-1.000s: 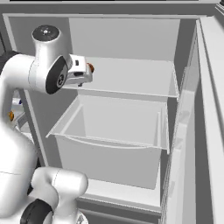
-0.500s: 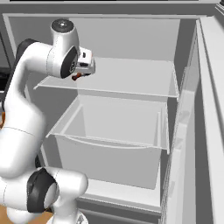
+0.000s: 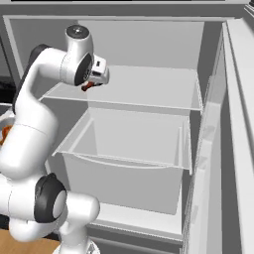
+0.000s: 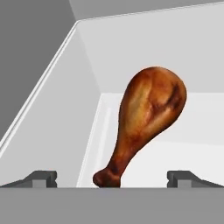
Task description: Place one avocado and one chicken drumstick in each tupperware on the nearby counter, to pack two identical lunches.
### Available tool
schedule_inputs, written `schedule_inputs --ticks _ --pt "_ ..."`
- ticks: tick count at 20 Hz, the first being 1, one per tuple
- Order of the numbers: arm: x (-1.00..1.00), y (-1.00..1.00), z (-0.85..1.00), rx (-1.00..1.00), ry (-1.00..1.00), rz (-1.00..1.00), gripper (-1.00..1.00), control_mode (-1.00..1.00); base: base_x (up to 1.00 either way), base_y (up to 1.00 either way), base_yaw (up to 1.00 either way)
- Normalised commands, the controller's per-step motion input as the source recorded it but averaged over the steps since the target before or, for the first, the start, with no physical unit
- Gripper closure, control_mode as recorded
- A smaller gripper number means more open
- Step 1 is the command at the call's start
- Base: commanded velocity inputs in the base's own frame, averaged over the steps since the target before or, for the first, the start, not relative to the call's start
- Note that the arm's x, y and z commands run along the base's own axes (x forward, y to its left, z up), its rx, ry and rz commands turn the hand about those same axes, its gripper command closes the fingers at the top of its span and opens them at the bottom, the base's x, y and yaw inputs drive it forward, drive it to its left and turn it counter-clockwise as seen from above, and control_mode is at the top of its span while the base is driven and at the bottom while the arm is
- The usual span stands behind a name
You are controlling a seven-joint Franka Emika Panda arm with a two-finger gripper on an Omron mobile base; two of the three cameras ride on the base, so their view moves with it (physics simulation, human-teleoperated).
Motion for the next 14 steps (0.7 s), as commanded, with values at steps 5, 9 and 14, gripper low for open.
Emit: schedule_inputs --ticks 5,9,14 --pt "0.3 0.0 -0.01 0.0 0.04 0.0 -1.0 -1.0 0.0 0.0 0.0" --pt "0.08 0.0 -0.11 0.0 0.05 0.0 -1.0 -1.0 0.0 0.0 0.0" --pt "0.12 0.0 -0.19 0.0 0.06 0.0 -1.0 -1.0 0.0 0.0 0.0"
